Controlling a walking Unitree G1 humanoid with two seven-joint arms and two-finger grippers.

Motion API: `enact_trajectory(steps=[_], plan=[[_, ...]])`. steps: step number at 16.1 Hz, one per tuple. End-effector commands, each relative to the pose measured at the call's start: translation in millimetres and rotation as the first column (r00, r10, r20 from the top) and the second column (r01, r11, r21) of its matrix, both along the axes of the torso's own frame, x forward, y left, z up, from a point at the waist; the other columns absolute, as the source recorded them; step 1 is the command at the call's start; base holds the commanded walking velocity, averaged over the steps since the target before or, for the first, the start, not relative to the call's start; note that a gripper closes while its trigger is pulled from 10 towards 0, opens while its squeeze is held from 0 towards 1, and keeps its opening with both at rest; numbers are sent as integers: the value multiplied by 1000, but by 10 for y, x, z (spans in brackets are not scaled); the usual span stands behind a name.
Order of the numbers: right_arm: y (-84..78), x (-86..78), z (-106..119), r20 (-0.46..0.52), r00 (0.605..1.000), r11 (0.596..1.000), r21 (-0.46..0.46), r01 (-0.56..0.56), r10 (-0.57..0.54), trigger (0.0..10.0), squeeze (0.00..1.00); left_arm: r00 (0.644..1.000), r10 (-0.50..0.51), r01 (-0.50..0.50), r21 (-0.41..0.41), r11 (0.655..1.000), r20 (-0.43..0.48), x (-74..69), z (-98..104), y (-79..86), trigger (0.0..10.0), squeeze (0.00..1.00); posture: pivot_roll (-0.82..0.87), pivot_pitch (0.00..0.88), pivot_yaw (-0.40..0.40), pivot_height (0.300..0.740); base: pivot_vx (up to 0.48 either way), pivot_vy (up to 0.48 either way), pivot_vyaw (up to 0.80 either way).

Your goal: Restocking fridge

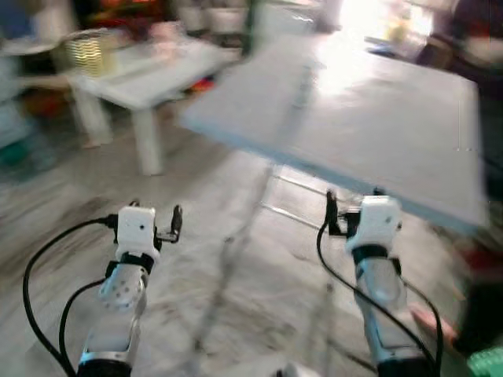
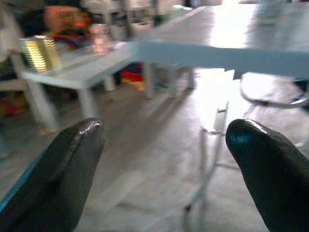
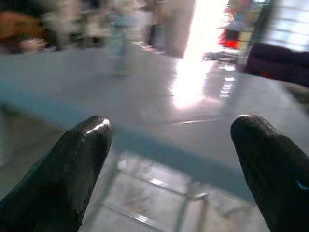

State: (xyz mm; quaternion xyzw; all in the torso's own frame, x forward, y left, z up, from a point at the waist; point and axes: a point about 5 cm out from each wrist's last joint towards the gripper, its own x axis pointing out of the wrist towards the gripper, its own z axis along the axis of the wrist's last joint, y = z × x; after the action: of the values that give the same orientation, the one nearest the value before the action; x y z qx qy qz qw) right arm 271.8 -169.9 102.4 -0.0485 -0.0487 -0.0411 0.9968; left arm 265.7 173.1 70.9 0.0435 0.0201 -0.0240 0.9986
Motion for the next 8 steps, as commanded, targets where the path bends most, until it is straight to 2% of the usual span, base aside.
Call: enact_trajectory(steps=[1,4,5,8], plan=[[-74,33,115,36,999,999,36,30,-31,10000,0,1000,2,-1,-16,1000,21,54,56,-54,10000,0,71,19,-47,740,405,0,-800],[-36,41,104,26,999,994,105,25,-28,10000,0,999,19,-19,-24,1000,36,131,110,-51,10000,0,67,18,-43,740,392,0,-767],[4,15,123,35,999,993,119,-21,17,10000,0,999,31,-30,-33,999,44,164,142,-43,10000,0,66,19,-41,740,360,0,0],[55,28,170,36,998,994,98,-58,54,10000,0,998,40,-39,-31,999,54,220,189,-47,10000,0,61,23,-37,740,480,0,0]])
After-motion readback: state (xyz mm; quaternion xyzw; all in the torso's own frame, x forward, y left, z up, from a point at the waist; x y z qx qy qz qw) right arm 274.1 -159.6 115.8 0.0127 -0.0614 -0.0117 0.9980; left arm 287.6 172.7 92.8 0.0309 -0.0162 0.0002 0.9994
